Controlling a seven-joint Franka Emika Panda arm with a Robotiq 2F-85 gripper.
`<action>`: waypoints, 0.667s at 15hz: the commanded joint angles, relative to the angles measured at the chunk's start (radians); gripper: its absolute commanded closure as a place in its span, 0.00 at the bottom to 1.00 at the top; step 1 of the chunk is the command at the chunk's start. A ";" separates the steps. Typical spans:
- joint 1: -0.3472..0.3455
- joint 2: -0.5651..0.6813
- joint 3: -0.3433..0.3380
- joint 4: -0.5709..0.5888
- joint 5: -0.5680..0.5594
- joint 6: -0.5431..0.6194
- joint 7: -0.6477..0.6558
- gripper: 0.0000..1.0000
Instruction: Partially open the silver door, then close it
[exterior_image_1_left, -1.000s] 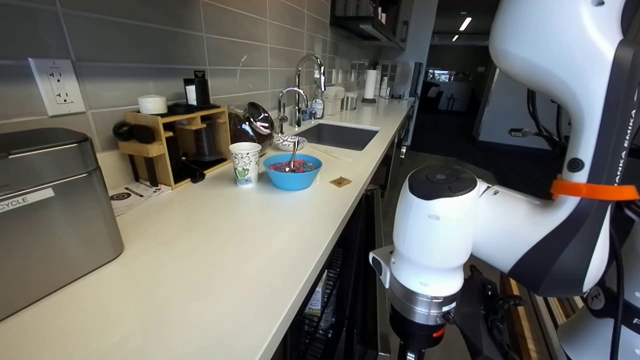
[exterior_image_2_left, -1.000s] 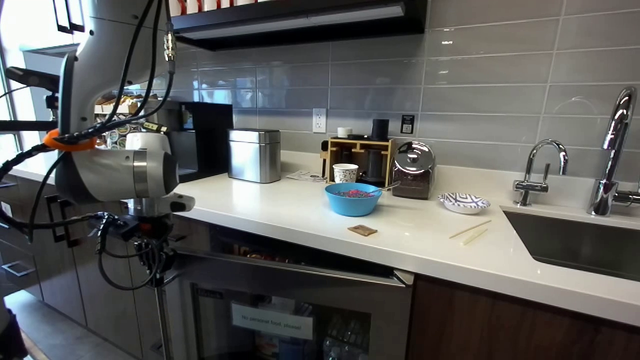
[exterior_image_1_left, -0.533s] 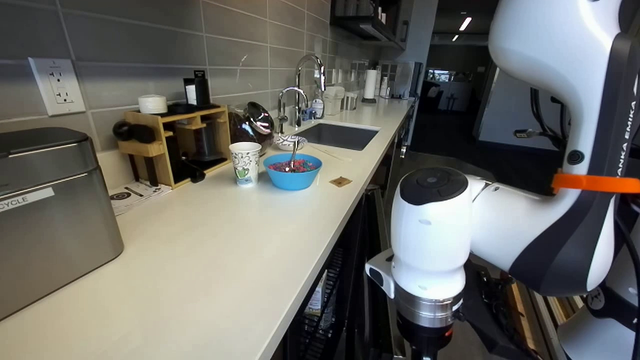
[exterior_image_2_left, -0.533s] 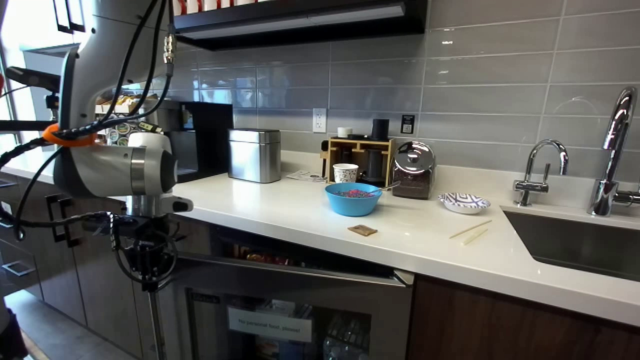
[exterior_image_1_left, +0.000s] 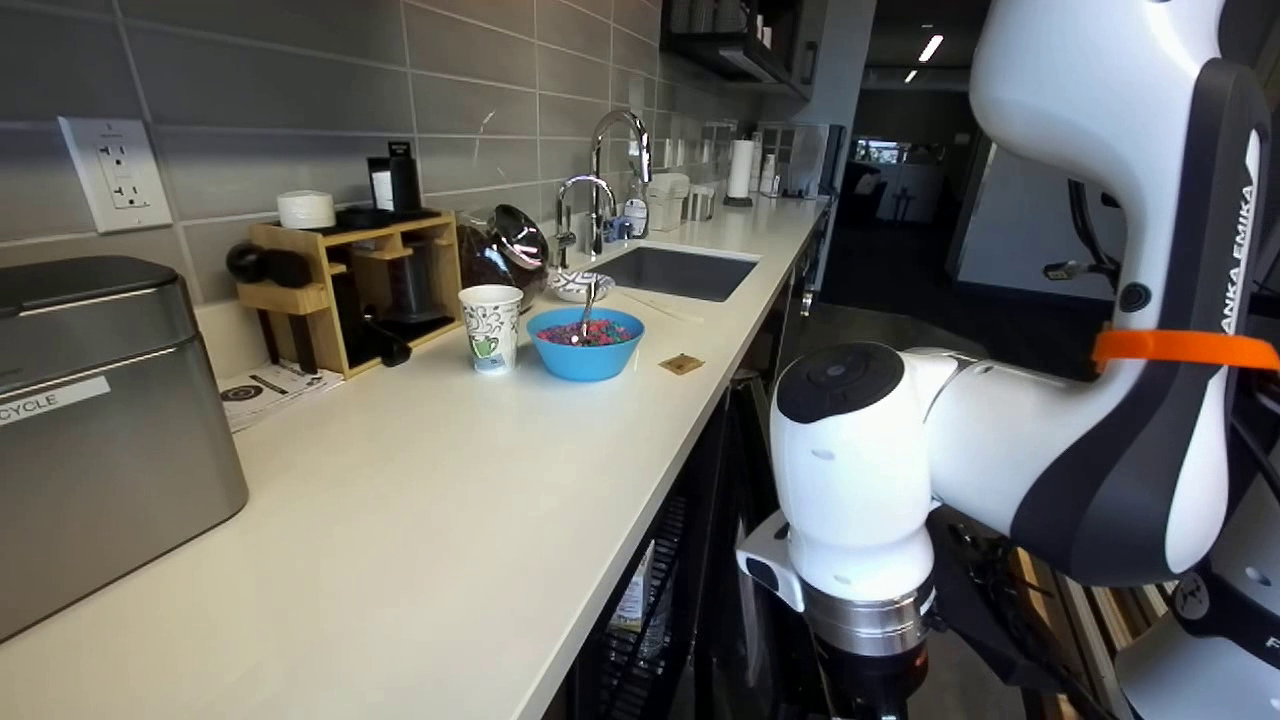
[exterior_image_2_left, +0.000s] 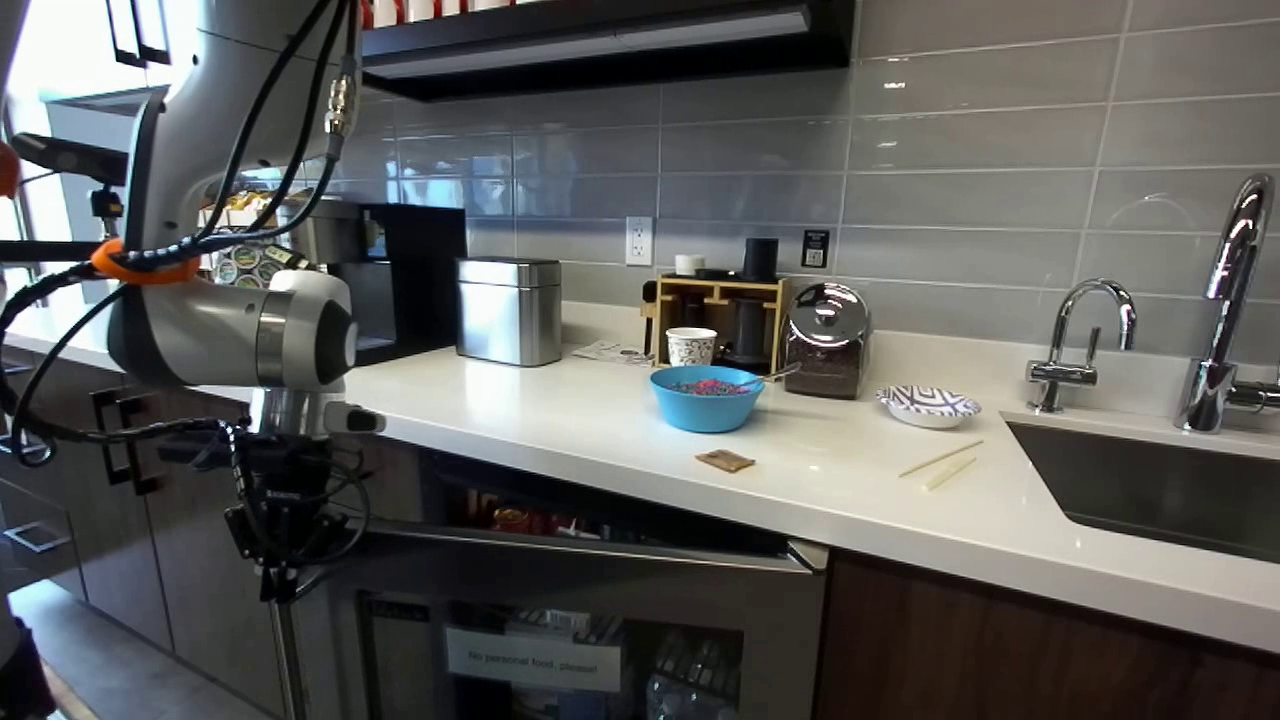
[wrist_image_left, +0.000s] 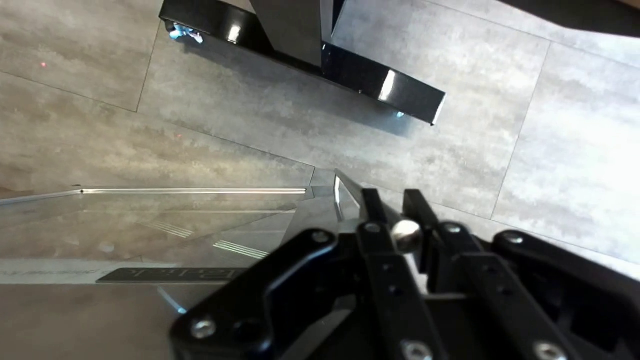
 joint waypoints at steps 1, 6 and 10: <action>-0.087 0.024 0.031 0.000 0.006 -0.072 -0.064 0.97; -0.145 0.044 0.064 -0.001 -0.004 -0.087 -0.065 0.97; -0.206 0.077 0.086 -0.004 -0.024 -0.104 -0.076 0.97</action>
